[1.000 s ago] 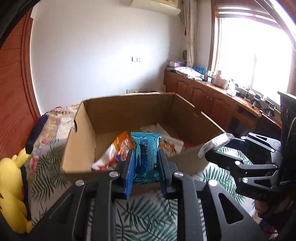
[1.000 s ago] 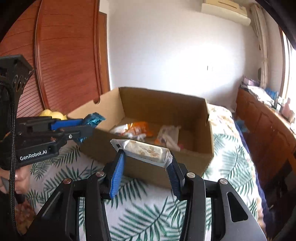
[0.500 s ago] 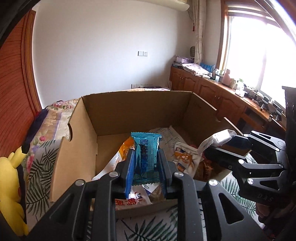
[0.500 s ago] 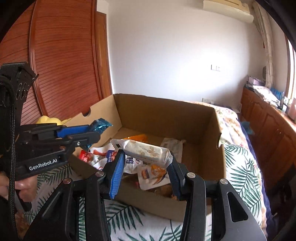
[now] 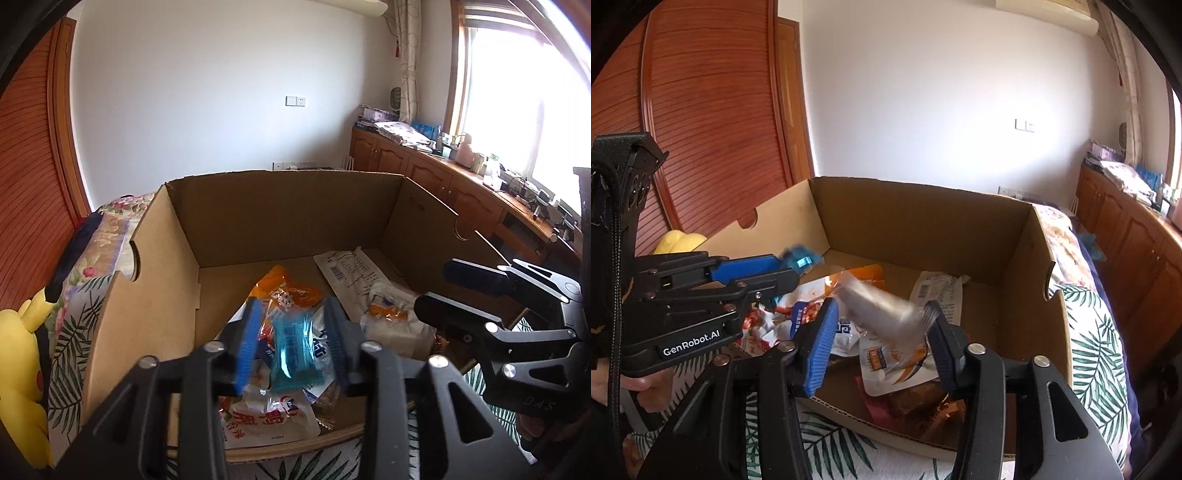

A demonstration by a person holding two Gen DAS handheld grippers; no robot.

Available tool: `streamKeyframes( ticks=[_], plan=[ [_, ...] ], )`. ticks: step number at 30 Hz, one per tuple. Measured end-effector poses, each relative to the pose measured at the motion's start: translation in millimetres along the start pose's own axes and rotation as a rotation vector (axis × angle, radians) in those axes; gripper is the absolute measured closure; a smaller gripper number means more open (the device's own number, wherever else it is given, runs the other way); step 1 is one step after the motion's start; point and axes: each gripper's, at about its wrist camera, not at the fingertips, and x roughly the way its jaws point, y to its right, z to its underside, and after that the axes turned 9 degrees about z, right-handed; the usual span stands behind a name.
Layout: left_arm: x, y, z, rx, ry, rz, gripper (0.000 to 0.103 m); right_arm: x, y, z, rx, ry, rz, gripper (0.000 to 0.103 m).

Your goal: Organize snacks

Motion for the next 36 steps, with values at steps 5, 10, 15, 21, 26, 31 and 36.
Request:
streamKeyframes(
  ticks=[5, 10, 15, 21, 26, 31, 36],
  plan=[
    [-9, 2, 3, -0.006, 0.004, -0.015, 0.061, -7, 2, 2, 0.011, 0.001, 0.006, 0.048],
    [-33, 12, 10, 0.007, 0.017, -0.03, 0.058, -30, 2, 8, 0.025, 0.017, 0.018, 0.048],
    [-65, 25, 19, 0.018, 0.039, -0.036, 0.056, -62, -1, 16, 0.036, 0.04, 0.026, 0.047],
    [-99, 39, 33, 0.026, 0.067, -0.045, 0.05, -99, -4, 29, 0.046, 0.064, 0.041, 0.044],
    [-122, 49, 47, 0.022, 0.091, -0.055, 0.041, -123, -8, 40, 0.049, 0.083, 0.055, 0.037],
    [-142, 57, 60, 0.027, 0.122, -0.075, 0.034, -144, -13, 51, 0.049, 0.102, 0.075, 0.024],
    [-153, 68, 71, 0.051, 0.118, -0.105, 0.031, -157, -17, 62, 0.046, 0.118, 0.098, 0.017]
  ],
)
